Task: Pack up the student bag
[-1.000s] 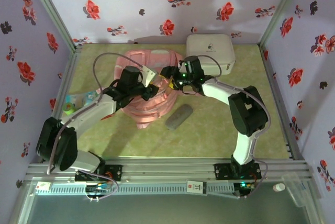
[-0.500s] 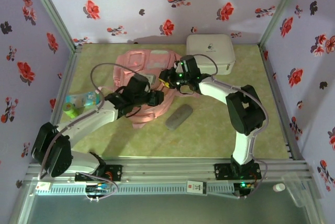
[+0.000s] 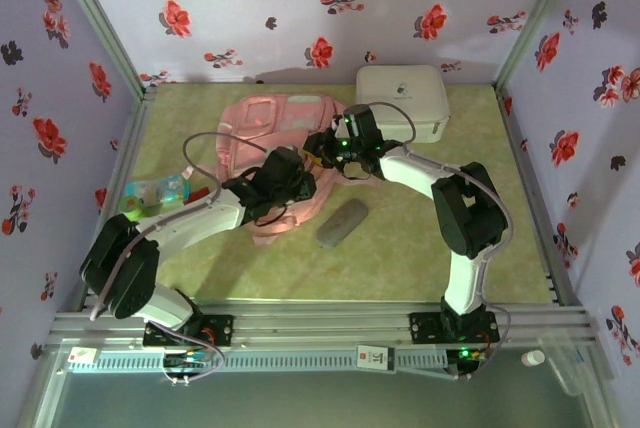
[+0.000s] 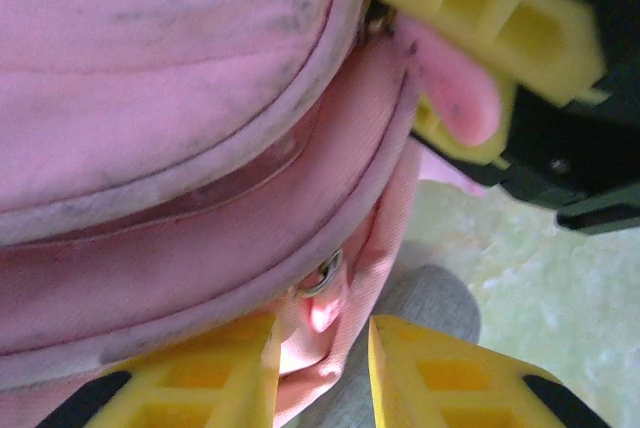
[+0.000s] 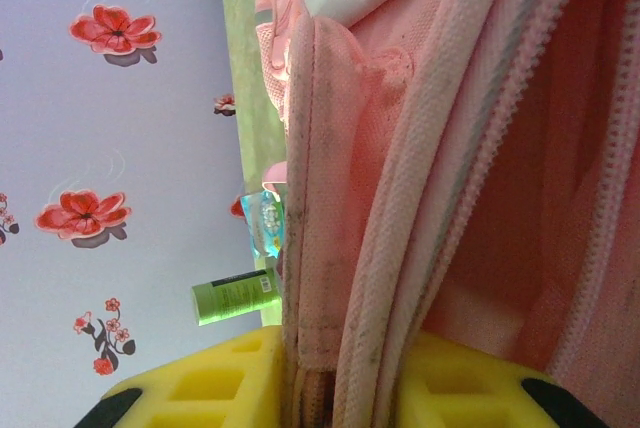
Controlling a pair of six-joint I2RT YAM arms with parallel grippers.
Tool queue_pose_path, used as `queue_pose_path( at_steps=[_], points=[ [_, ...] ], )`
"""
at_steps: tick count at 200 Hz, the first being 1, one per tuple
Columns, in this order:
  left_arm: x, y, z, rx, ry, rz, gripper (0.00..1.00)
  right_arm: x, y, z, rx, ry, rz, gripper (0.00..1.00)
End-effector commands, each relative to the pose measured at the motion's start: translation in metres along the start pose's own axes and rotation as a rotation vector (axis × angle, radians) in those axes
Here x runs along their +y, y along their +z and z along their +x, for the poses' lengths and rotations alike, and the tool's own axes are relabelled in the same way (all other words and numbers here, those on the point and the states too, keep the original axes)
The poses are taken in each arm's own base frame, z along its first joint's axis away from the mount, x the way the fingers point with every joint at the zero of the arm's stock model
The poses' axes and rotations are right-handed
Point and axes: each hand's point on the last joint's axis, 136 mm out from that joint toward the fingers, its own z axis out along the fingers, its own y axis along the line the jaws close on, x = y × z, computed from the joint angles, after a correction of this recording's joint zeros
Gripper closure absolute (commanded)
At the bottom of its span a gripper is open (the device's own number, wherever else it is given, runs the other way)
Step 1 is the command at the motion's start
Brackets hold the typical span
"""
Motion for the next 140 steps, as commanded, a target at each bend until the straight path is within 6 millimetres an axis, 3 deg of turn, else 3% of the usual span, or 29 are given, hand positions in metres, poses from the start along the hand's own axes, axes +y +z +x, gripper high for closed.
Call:
queue_pose_path(
  at_steps=[1, 78, 116, 140],
  points=[
    [-0.013, 0.002, -0.015, -0.057, -0.061, 0.025, 0.71, 0.042, -0.003, 0.005, 0.015, -0.094, -0.119, 0.72],
    [-0.004, 0.021, -0.020, -0.113, -0.087, -0.020, 0.73, 0.051, -0.004, 0.006, 0.023, -0.087, -0.163, 0.73],
    [0.012, 0.021, -0.029, -0.195, -0.132, -0.077, 0.75, 0.051, -0.002, 0.011, 0.038, -0.081, -0.175, 0.75],
    [0.012, 0.021, -0.032, -0.229, -0.148, -0.059, 0.77, 0.049, 0.001, 0.012, 0.040, -0.078, -0.173, 0.76]
  ],
)
